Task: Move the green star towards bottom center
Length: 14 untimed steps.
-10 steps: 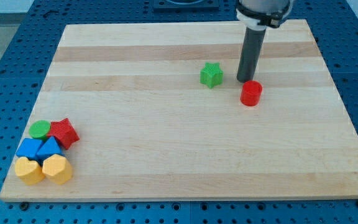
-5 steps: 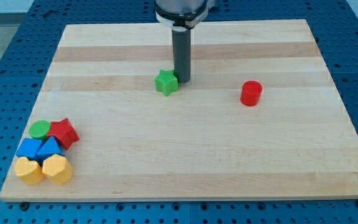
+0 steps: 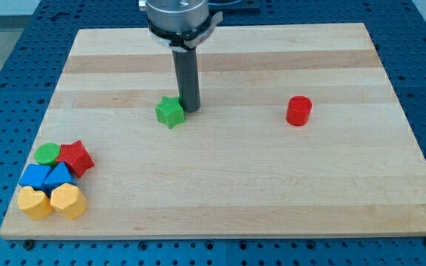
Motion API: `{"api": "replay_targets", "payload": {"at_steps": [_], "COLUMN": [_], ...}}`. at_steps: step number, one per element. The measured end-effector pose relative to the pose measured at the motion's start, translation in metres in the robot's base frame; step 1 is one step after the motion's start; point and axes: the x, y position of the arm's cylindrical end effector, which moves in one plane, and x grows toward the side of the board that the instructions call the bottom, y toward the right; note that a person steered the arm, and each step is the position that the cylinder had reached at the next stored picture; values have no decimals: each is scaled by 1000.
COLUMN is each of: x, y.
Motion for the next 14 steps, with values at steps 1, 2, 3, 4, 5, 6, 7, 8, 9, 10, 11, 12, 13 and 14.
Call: {"api": "replay_targets", "payload": {"at_steps": [1,2,3,4,5,6,7,8,9,10,11,12,13,14], "x": [-7,0,20,49,80,84,57,30,25,30,46,65,87,105], "y": [-17,-29,-27,-26,-26,-26,-26,-26,-43,-58,-58,-58,-58,-58]}}
